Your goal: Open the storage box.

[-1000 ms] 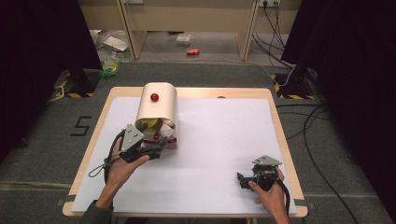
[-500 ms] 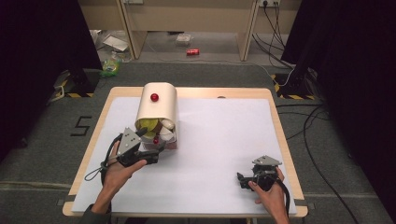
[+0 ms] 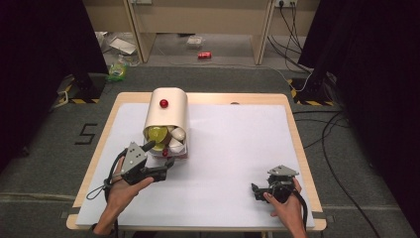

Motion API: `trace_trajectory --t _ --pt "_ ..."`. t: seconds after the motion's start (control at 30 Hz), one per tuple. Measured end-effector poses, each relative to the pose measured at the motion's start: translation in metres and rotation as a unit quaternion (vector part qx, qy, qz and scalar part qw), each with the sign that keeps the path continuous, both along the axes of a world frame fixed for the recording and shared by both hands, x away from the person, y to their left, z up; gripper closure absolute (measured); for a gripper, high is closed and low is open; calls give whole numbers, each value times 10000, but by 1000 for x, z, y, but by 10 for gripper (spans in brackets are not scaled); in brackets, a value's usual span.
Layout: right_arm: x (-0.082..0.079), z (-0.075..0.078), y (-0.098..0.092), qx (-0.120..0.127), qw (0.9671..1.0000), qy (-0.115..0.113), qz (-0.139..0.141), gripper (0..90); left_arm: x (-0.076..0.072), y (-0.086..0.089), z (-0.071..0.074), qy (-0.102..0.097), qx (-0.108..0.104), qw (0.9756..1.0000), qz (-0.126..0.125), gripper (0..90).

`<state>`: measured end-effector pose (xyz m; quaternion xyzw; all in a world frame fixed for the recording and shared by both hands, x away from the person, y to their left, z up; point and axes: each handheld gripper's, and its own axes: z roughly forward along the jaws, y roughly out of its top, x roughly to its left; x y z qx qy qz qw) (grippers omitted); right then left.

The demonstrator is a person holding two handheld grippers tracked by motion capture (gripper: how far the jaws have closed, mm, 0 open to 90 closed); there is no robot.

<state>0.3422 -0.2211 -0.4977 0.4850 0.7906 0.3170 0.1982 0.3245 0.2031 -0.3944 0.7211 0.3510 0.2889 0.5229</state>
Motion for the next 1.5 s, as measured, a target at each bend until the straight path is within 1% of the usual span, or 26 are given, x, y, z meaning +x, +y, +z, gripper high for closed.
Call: trace_trajectory --t 0.23,0.37,0.5,0.7,0.97,1.07,1.13,1.5 --pt "0 0 0 0 10000 1 1 3 -2 0 1 65 29 10000 -31 174" --pt "0 0 0 0 10000 0 1 3 -6 1 2 126 7 9999 -61 175" --pt "0 0 0 4 10000 -2 -2 3 -10 0 1 125 54 9999 -63 174" --pt "0 0 0 -4 10000 -1 0 3 -18 1 0 141 40 9998 -106 173" --pt "0 0 0 4 10000 0 -2 3 -26 1 -2 159 96 9997 -169 173" --pt "0 0 0 1 10000 0 0 3 -28 1 -3 152 140 9996 -188 172" --pt "0 0 0 3 10000 -2 -1 3 -30 1 -3 159 124 9996 -190 172" --pt "0 0 0 3 10000 -2 -1 3 -37 1 -5 198 212 9992 -266 171"
